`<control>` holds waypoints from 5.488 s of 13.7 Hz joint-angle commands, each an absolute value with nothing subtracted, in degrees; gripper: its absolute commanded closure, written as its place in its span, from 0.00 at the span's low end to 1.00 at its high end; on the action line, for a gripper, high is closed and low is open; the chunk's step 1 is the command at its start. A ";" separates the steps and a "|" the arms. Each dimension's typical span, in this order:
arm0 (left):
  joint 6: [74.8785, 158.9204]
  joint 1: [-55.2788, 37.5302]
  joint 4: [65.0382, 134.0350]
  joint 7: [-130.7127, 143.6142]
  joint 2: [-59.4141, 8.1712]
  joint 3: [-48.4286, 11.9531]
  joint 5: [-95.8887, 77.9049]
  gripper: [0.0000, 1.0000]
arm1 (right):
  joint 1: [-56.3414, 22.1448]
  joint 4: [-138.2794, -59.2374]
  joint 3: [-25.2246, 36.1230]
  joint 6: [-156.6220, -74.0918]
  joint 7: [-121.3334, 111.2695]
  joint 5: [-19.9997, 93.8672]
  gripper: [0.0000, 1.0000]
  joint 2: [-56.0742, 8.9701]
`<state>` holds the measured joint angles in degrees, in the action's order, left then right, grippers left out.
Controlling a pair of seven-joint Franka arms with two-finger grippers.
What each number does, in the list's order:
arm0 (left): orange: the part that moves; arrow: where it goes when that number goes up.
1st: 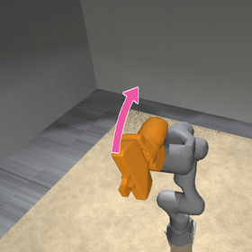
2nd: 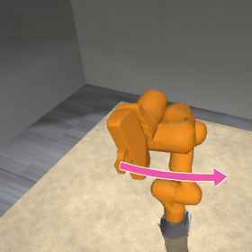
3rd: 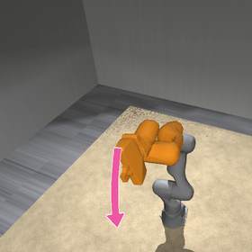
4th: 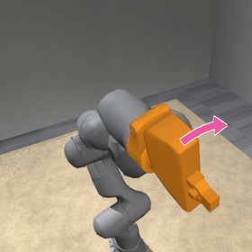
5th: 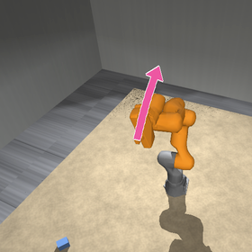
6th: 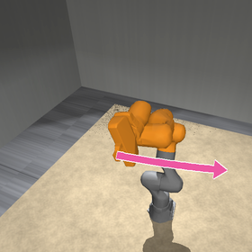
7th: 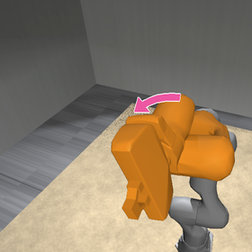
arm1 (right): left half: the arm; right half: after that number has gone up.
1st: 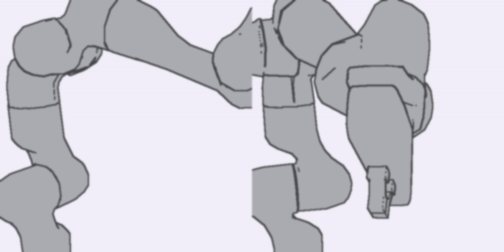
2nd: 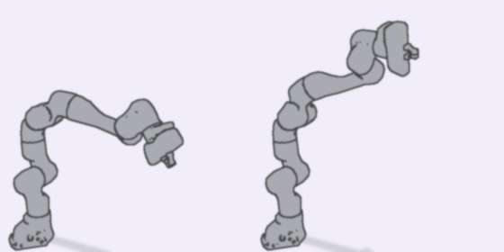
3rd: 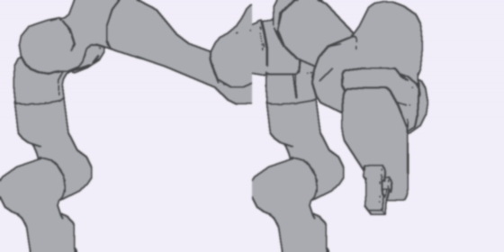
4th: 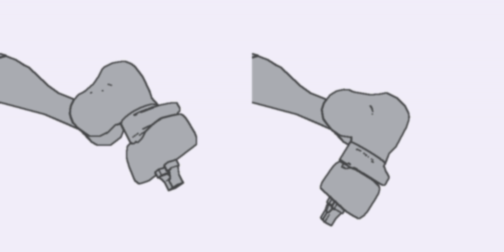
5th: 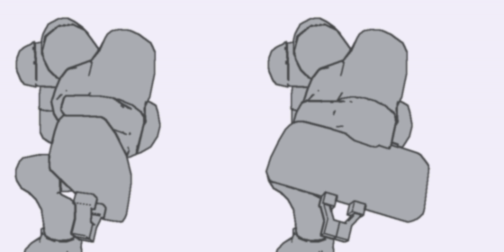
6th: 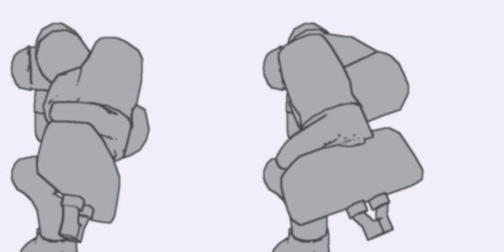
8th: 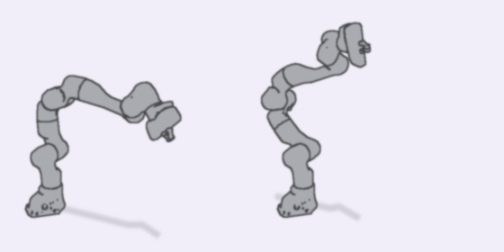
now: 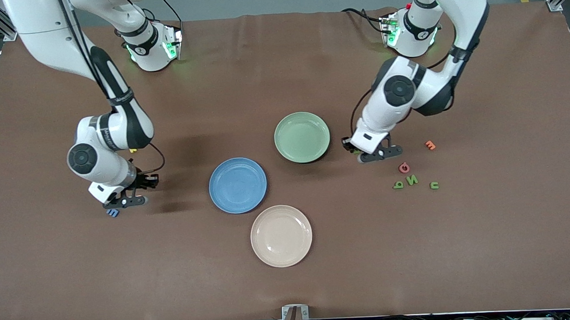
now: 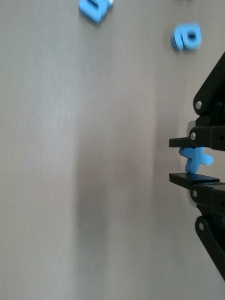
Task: Sort letters by color into matching plates
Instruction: 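Carry the x to the blue plate while the left gripper carries u to green, then open both grippers over the plates and move back to the letters, then grasp the blue a with the right gripper while the left gripper grasps a green letter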
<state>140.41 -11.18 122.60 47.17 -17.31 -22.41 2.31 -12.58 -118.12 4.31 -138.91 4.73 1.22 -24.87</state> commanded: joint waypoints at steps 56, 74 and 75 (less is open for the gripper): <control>142.12 18.63 112.06 10.99 -33.93 -20.39 16.70 0.05 | 1.75 -127.18 5.27 -150.11 -15.12 1.49 0.03 -23.99; 142.12 18.81 112.68 11.51 -33.84 -20.57 19.95 0.42 | 1.50 -125.69 5.01 -151.70 -14.85 1.67 0.92 -26.63; 142.12 18.81 112.59 11.51 -33.84 -20.57 19.95 0.45 | 1.32 -125.42 5.01 -151.26 -14.68 1.67 0.93 -26.46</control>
<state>141.34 18.09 111.16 11.18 -35.29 -20.11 18.94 0.61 -126.47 5.79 -150.58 -14.77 2.21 -25.51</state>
